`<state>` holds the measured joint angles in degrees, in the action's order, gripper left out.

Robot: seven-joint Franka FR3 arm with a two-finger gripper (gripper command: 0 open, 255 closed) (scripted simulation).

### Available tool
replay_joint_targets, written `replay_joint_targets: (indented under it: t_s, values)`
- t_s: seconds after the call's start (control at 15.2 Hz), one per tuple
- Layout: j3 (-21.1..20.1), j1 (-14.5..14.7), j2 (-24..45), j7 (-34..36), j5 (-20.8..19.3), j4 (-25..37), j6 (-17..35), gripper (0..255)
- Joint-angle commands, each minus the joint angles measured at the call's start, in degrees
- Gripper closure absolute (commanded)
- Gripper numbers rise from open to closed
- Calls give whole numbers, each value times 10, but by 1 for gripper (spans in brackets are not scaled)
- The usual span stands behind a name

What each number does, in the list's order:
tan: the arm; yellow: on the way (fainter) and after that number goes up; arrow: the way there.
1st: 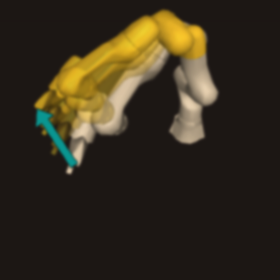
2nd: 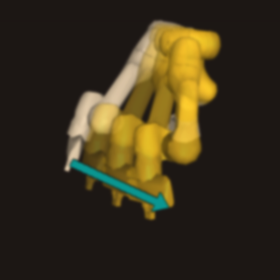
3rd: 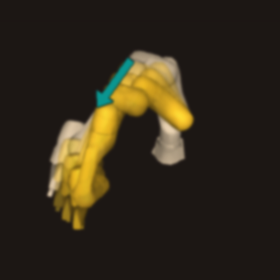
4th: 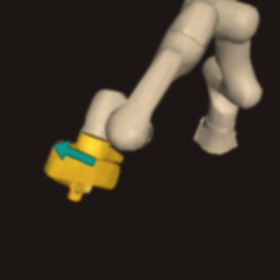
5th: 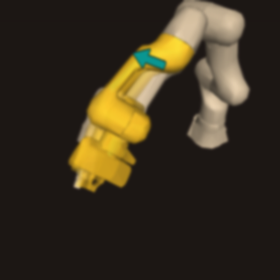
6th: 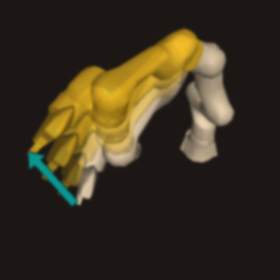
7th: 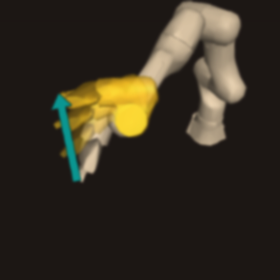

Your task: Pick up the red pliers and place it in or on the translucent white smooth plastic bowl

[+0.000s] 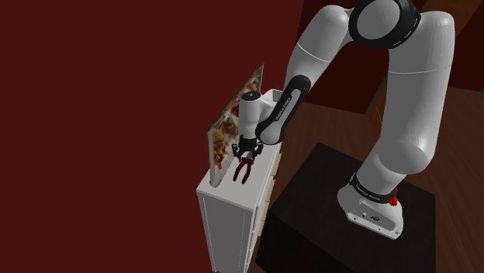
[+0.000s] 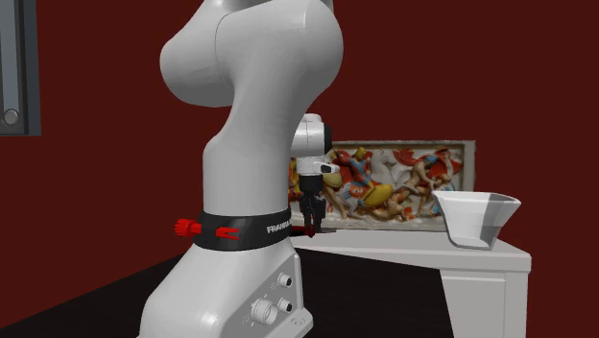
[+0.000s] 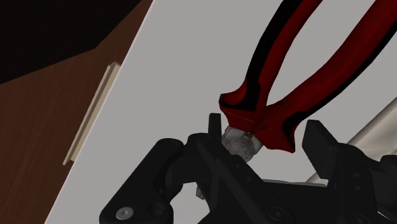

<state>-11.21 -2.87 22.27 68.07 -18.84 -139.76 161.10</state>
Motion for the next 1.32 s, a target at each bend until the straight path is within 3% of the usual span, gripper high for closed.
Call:
replay_joint_targets:
  t_s: [0.0, 0.26, 1.25]
  values:
    - [0, 0, 0, 0, 0, 0, 0, 255]
    - [0, 0, 0, 0, 0, 0, 0, 255]
    - [-60, -42, -125, -71, 92, -19, -102, 255]
